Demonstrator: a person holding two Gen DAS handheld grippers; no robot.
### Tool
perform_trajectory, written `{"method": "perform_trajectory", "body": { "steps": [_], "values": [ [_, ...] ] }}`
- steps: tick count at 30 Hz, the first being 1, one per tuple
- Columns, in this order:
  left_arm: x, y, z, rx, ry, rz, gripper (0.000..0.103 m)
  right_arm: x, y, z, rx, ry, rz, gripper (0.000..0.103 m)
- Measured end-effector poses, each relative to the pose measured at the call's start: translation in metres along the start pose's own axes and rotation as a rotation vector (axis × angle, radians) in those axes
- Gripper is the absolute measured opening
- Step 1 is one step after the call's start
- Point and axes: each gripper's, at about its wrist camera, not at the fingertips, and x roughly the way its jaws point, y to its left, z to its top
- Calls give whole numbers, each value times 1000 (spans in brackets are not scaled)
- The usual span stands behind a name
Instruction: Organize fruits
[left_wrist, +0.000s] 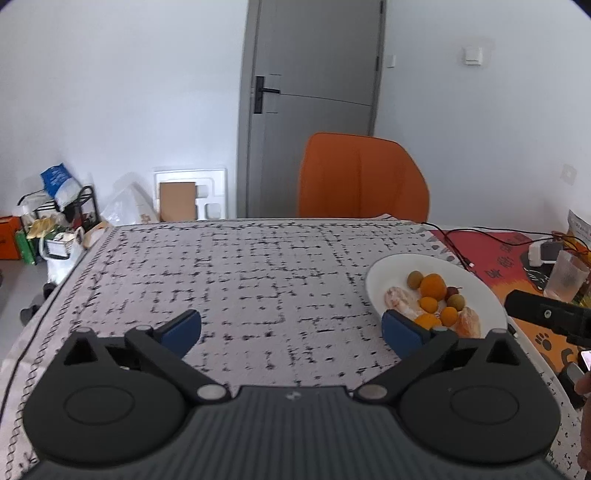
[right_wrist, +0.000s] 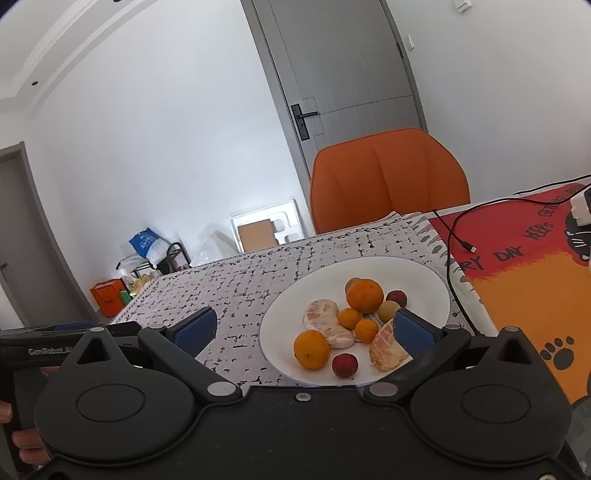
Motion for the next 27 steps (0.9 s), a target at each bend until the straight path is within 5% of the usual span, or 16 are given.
{"method": "perform_trajectory", "body": {
  "steps": [27],
  "values": [
    [-68,52,-19,-57,-20,69,103,-27,46,-7,-86,60,62,103]
  ]
}}
